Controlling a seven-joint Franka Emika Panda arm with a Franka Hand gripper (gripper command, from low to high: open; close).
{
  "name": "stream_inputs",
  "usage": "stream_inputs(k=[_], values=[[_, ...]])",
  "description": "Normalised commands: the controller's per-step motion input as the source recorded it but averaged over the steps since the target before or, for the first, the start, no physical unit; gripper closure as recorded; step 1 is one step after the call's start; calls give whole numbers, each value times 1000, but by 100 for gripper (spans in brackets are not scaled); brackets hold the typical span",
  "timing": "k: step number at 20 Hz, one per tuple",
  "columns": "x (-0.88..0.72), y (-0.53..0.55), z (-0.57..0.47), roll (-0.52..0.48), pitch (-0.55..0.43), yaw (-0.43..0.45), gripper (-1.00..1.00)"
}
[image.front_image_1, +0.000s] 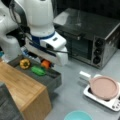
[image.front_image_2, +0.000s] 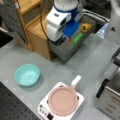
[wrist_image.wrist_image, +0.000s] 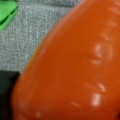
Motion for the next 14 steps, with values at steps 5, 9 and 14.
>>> stream_inputs(k=[5,9,14], values=[[-273,-69,-125,64,-263,77,100],[-313,-59,-150,228,-331,-72,-100],[-344,-20,-161,193,-334,-40,-100]])
